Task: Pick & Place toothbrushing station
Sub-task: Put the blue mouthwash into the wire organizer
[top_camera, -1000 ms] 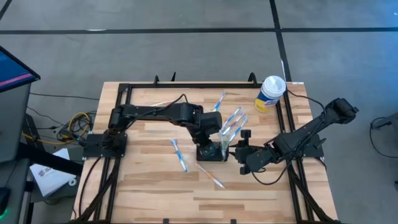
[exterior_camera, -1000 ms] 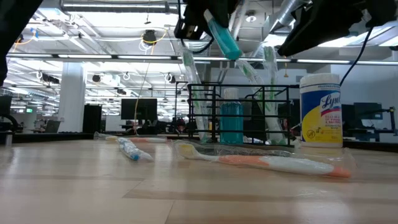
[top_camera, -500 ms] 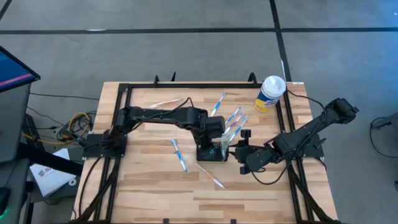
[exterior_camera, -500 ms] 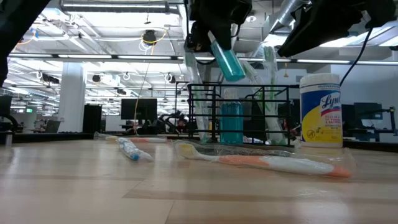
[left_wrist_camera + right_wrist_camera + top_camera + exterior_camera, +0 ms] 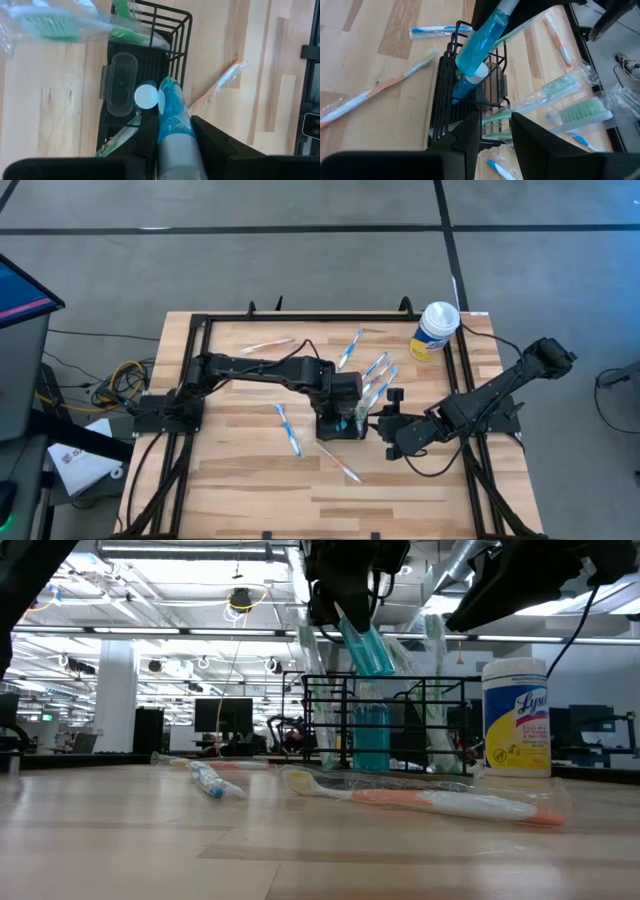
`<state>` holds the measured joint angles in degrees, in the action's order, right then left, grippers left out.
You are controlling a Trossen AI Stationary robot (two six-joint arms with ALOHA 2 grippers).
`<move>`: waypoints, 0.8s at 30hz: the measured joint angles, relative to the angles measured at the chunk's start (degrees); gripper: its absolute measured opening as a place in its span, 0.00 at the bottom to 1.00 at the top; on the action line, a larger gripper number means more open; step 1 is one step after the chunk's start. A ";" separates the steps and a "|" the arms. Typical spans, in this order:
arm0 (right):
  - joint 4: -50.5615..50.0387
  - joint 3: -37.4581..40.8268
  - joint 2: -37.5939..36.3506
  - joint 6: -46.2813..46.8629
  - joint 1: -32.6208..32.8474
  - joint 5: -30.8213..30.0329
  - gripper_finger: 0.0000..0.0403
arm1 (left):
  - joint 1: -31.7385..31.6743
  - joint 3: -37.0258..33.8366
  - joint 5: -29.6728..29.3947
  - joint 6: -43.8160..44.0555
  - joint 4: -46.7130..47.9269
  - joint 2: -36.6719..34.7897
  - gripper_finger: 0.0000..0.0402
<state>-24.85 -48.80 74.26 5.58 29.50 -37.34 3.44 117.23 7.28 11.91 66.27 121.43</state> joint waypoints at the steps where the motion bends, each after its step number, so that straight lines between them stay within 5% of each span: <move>1: -0.01 0.00 0.00 0.00 0.00 0.00 0.26 | 0.03 0.00 0.01 -0.12 -0.13 0.00 0.22; 24: -0.01 0.00 0.00 -0.02 -0.04 0.00 0.26 | 0.88 0.00 -1.47 -8.75 -2.02 0.00 0.22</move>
<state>-24.86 -48.80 74.26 5.56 29.45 -37.34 4.31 117.23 5.81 3.17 64.25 121.43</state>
